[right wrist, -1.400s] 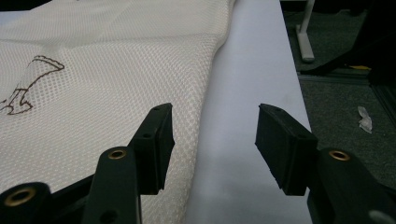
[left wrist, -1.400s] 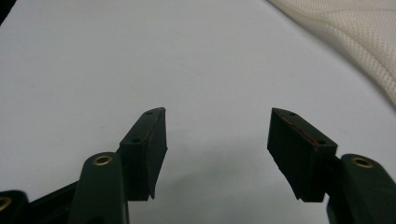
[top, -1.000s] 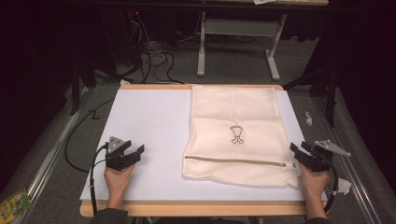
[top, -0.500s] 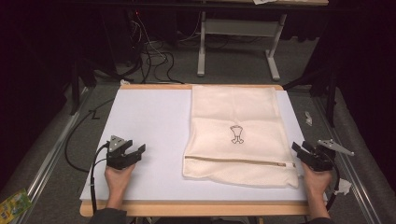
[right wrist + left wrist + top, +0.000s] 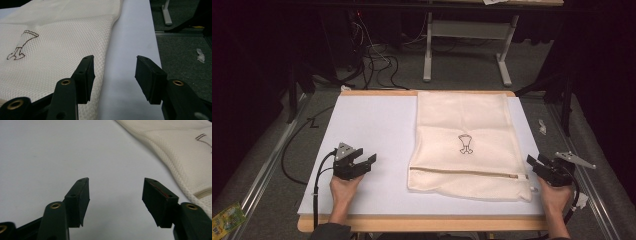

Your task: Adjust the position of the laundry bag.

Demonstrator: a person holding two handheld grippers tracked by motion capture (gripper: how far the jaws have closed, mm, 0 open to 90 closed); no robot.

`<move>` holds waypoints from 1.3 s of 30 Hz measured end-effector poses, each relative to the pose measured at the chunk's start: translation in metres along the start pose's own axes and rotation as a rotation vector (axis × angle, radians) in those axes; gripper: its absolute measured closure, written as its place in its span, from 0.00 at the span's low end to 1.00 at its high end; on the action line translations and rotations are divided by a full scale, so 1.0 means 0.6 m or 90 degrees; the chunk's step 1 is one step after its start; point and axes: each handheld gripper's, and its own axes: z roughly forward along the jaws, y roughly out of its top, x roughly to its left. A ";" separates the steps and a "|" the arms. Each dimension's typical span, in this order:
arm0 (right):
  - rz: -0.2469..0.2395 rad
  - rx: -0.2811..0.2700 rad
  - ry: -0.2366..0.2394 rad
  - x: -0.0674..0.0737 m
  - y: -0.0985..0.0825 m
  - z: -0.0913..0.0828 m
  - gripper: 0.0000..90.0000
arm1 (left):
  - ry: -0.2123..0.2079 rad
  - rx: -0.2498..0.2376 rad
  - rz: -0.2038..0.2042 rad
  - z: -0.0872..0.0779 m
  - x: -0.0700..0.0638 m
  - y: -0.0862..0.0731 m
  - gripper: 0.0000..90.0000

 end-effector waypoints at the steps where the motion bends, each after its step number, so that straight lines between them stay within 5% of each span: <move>1: 0.000 0.003 0.001 0.001 0.000 -0.001 0.56 | -0.005 0.006 0.002 0.002 -0.005 0.002 0.44; 5: 0.000 0.015 0.013 0.006 0.002 -0.006 0.57 | -0.038 0.031 0.003 0.012 -0.025 0.013 0.46; 24: 0.002 0.068 0.040 0.024 0.006 -0.005 0.55 | -0.105 0.086 0.066 0.070 -0.126 0.045 0.45; 39: -0.011 0.130 0.034 0.034 0.011 0.027 0.55 | -0.097 0.126 0.086 0.138 -0.184 0.063 0.45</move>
